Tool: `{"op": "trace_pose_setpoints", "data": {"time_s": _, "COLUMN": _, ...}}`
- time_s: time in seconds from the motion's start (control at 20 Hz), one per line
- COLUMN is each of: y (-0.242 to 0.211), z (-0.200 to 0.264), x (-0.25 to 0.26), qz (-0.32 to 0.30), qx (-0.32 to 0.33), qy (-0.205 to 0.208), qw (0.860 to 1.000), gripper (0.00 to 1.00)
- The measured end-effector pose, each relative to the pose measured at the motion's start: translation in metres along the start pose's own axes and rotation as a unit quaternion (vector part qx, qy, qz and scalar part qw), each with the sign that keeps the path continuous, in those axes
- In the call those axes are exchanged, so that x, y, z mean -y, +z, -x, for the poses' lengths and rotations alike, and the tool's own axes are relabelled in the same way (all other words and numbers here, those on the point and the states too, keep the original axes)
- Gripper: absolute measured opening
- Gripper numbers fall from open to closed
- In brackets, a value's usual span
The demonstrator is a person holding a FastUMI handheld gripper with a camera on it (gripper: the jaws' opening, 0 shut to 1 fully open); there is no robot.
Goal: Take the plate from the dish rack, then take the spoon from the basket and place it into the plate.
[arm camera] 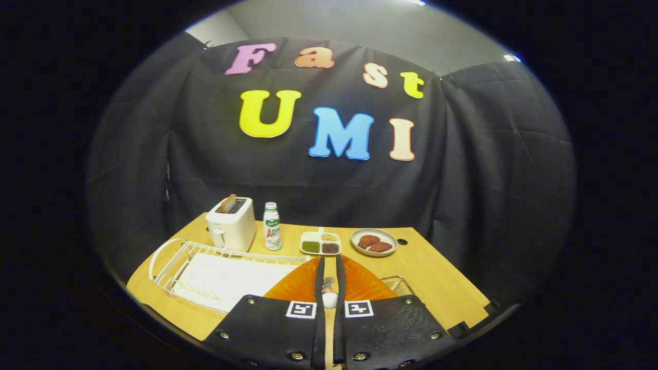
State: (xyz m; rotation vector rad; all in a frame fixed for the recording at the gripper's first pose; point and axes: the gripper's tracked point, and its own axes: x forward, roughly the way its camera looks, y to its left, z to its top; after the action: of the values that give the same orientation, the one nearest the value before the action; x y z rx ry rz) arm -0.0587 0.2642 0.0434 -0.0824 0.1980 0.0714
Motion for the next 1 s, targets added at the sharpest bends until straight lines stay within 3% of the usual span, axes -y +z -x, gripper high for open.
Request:
{"op": "trace_pose_setpoints", "data": {"time_s": 0.35, "y": -0.039, "z": 0.047, "x": -0.066, "qz": 0.017, "qx": -0.022, "qy": 0.075, "qw": 0.997, "gripper": 0.06}}
{"op": "trace_pose_setpoints", "data": {"time_s": 1.0, "y": -0.135, "z": 0.052, "x": -0.104, "qz": 0.004, "qx": -0.109, "qy": 0.117, "qw": 0.987, "gripper": 0.06}}
